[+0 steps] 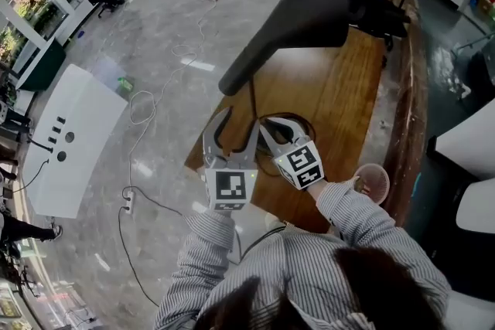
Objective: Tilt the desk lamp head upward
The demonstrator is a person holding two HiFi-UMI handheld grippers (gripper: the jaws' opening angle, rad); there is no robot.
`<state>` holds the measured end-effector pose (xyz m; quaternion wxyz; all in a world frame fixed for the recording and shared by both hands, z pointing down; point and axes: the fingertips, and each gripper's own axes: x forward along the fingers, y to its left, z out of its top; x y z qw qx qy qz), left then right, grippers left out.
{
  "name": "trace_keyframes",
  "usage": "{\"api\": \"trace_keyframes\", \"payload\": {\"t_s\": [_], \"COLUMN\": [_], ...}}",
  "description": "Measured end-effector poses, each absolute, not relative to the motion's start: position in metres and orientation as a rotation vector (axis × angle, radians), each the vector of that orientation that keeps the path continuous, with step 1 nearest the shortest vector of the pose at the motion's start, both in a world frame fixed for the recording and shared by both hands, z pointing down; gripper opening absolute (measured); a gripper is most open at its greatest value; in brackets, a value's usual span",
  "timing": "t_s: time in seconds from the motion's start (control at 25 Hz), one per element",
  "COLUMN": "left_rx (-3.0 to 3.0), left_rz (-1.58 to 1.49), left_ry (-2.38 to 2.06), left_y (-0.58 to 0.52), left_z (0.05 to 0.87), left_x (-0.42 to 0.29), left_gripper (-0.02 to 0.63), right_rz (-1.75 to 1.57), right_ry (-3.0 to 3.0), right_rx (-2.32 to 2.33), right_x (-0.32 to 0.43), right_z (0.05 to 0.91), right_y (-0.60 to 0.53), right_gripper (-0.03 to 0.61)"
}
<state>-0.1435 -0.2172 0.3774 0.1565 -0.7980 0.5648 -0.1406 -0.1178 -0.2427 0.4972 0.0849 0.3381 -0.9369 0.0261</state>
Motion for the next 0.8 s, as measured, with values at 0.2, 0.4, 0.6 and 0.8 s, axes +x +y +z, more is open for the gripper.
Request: {"api": "trace_keyframes", "payload": {"t_s": [0.2,0.4,0.6,0.8], "left_rx": [-2.331,-2.421,-2.513,-2.571], "left_rz": [-0.289,-0.260,-0.318,-0.338], "left_ry": [1.693,1.718,1.711,1.750], "left_y": [-0.195,-0.186,-0.186,-0.182], "left_z": [0.399,0.423,0.450,0.465], "left_x": [-0.137,-0.132,-0.129,-0.128], "left_gripper": [0.098,0.014,0.005,0.005], "right_rz": [0.166,0.210,0.145,0.170], "right_ry": [-2.895,-2.956,-2.949,-2.912], "right_rx": [1.001,1.005,0.985,0.964], "right_x": [-0.110,-0.098,-0.094,-0.090], "right_z": [0.472,0.457,0.460,0.468], "right_y": [-0.223,-0.205,-0.194,-0.192], "right_gripper": [0.044,0.040,0.002,0.002]}}
